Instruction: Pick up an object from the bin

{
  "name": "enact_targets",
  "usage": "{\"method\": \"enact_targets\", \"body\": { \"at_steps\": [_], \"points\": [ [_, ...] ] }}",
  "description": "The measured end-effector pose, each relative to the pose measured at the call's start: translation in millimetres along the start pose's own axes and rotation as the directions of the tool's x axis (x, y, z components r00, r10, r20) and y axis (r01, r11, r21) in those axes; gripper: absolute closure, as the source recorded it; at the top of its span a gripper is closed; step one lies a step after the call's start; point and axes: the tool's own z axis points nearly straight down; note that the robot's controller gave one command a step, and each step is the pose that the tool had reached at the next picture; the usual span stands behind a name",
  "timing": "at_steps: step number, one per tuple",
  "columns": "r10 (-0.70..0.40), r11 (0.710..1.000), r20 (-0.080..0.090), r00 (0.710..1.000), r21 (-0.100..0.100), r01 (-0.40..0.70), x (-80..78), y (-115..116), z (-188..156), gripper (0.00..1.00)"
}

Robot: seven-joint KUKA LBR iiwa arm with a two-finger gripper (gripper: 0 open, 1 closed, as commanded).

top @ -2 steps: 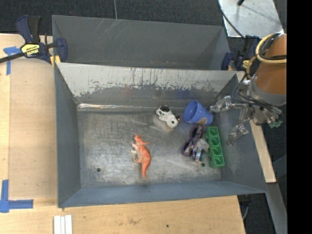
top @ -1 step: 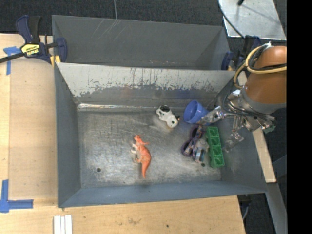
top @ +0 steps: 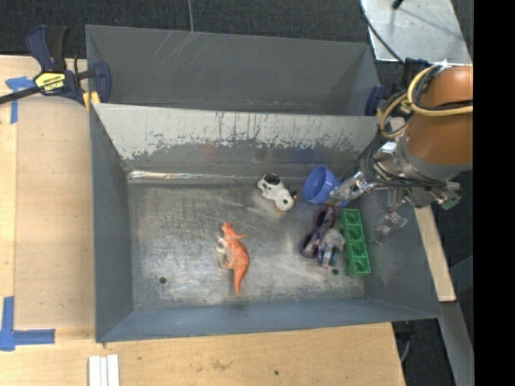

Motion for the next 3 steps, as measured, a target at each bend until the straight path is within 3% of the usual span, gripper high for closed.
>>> {"method": "enact_targets", "body": {
  "at_steps": [1,2,3],
  "points": [
    [-0.188,0.982,-0.001,0.982,-0.001,0.188,-6.4,-2.0,50.4,0.0],
    [-0.299,0.954,0.001,0.954,0.004,0.299,-23.4,-4.5,65.0,1.0],
    [-0.299,0.954,0.001,0.954,0.004,0.299,-23.4,-4.5,65.1,1.0]
  ]
}}
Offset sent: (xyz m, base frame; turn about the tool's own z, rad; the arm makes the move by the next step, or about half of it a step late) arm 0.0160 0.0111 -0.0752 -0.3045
